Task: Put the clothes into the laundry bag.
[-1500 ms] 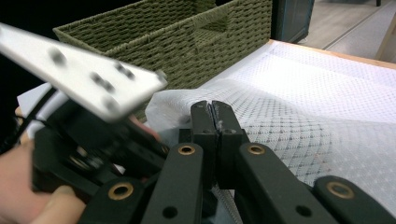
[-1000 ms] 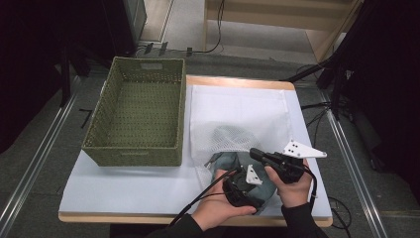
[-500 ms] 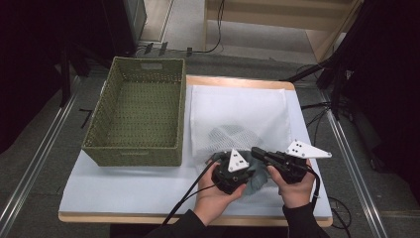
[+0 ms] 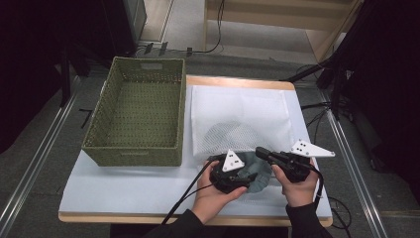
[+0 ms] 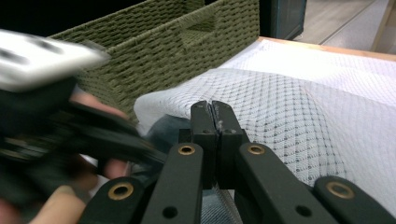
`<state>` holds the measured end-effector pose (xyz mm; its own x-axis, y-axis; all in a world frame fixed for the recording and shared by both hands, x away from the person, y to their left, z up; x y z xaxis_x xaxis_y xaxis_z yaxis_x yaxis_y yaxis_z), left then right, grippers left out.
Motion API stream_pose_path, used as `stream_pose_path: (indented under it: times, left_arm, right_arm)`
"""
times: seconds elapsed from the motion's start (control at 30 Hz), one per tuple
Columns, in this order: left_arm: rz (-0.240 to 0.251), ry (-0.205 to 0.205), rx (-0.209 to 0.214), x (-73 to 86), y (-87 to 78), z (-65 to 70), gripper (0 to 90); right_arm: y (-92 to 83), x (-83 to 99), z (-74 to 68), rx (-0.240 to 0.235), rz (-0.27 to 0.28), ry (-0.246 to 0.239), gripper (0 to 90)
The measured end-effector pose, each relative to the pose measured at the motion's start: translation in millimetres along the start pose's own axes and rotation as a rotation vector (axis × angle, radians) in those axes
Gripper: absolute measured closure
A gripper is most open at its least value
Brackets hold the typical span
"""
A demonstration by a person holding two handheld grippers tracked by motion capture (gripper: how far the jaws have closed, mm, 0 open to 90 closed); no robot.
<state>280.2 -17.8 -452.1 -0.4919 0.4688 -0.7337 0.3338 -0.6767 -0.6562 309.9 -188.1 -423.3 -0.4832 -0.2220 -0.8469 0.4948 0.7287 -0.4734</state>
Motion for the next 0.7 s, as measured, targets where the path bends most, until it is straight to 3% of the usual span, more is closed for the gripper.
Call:
stream_pose_path:
  times: [0.1,0.2,0.27,0.33,0.37,0.43,0.53,0.6,0.7]
  left_arm:
    - [-0.005,-0.004,-0.047,10.8,-25.0,-7.8,38.9]
    - [-0.006,-0.070,-0.130,29.4,-38.8,-22.1,33.5]
    - [-0.026,-0.116,-0.145,38.8,-38.4,-27.1,29.4]
    - [-0.079,-0.143,-0.154,46.2,-30.2,-28.2,29.2]
    - [-0.141,-0.137,-0.154,48.8,-21.6,-26.7,24.9]
    - [-0.191,-0.122,-0.165,49.0,-11.6,-24.7,25.2]
    - [-0.192,-0.122,-0.185,42.2,-3.6,-25.8,36.3]
    - [-0.181,-0.121,-0.193,34.2,1.0,-25.4,52.1]
    - [-0.137,-0.085,-0.192,15.4,6.7,-22.1,69.3]
  right_arm:
    - [1.8,1.1,0.9,0.001,-0.005,0.001,90.0]
    - [2.6,0.7,0.0,0.005,-0.009,-0.001,90.0]
    - [3.5,0.3,-1.3,0.008,-0.012,-0.001,90.0]
    - [5.3,-0.1,-3.0,0.007,-0.014,-0.004,90.0]
    - [7.9,-0.3,-5.2,0.004,-0.018,-0.006,90.0]
    - [9.2,-0.2,-6.4,-0.001,-0.020,-0.007,90.0]
    - [13.9,0.7,-10.1,-0.008,-0.033,-0.024,90.0]
    - [15.1,1.0,-11.8,-0.013,-0.035,-0.022,90.0]
    - [15.2,0.2,-13.8,-0.024,-0.028,-0.031,90.0]
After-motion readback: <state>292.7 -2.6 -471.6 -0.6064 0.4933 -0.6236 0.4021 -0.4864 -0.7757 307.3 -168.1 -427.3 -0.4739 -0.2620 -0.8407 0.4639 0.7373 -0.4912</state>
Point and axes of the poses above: each handheld gripper's, and its own axes: y roughly forward along the jaws, x roughly out of its underside, z roughly to its right, the point moved 4 cm from there along y, roughly forward along the jaws, and after that the axes turned 10 degrees about -z, right-handed, at the moved point
